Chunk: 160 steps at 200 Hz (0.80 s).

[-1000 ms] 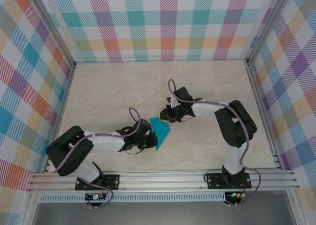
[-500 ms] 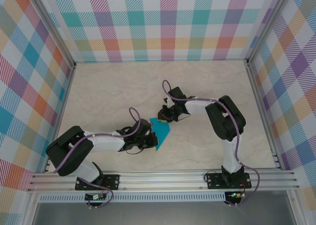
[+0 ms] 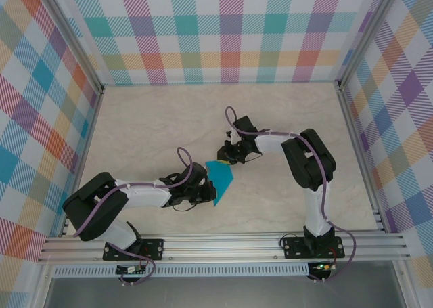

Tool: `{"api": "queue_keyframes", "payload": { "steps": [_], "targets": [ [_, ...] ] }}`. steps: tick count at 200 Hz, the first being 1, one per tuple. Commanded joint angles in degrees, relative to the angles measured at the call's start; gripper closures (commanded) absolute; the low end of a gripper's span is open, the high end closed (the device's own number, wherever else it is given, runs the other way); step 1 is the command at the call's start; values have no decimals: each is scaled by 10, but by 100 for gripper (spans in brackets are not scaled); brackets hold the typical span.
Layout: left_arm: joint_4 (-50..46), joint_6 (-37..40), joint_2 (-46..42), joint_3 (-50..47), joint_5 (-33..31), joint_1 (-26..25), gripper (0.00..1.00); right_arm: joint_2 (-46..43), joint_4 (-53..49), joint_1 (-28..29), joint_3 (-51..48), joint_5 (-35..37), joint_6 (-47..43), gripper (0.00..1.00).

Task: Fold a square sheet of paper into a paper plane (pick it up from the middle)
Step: Fourth fold the wing at the center of the table.

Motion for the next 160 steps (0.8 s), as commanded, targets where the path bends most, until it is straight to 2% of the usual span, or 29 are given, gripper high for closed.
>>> {"api": "queue_keyframes", "payload": {
  "steps": [1, 38, 81, 129, 160],
  "targets": [
    [-138, 14, 34, -35, -15, -5, 100, 17, 7, -21, 3, 53, -23, 83],
    [-141, 30, 34, -32, -6, -5, 100, 19, -11, -37, 20, 50, -26, 83],
    [-176, 71, 21, -22, 5, -5, 100, -65, -41, -38, 5, 56, -42, 82],
    [-206, 99, -22, -30, 23, -5, 100, -175, 2, -29, -92, 12, -13, 82],
    [-213, 111, -45, -39, 29, -4, 100, -192, 46, 18, -140, -19, 24, 83]
  ]
}}
